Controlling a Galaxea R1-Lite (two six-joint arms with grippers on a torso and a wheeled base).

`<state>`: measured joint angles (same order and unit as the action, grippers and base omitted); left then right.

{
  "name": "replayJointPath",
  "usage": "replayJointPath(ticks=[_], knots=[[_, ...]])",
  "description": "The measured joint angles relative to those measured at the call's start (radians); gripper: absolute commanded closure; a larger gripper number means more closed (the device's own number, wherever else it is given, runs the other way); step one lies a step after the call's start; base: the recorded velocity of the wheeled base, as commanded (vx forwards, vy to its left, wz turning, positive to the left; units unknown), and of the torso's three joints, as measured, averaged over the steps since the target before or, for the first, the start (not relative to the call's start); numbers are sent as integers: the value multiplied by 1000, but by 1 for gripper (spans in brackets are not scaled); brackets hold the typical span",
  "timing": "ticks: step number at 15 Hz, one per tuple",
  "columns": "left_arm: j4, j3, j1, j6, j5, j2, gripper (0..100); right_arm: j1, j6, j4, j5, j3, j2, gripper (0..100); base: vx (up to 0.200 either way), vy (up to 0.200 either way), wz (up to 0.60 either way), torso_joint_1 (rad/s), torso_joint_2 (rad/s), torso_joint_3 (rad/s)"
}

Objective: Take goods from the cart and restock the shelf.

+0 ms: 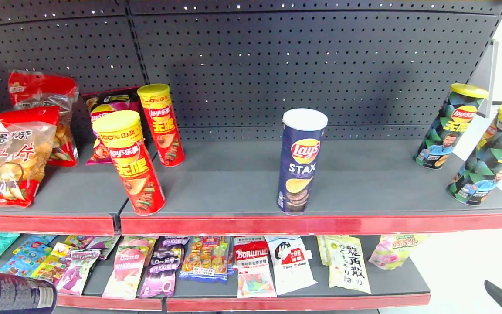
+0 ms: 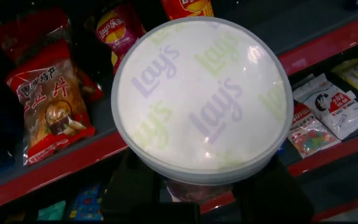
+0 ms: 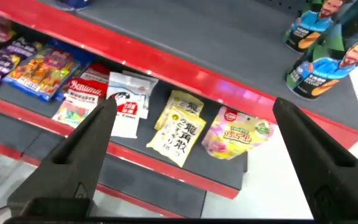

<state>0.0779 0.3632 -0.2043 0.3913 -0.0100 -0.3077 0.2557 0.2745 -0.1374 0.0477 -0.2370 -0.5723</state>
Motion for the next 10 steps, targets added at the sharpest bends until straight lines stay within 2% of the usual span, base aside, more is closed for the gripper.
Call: replayJointPath(ticks=[6,10], knots=[[-1,5,-2,0,3,-1,100,-1,0,-1,0,49,60,0,0,0,-600,5,2,2],[-3,16,-2,-1,47,-4,100,-1,-3,-4,-1,63,80,0,0,0,0,0,0,0]])
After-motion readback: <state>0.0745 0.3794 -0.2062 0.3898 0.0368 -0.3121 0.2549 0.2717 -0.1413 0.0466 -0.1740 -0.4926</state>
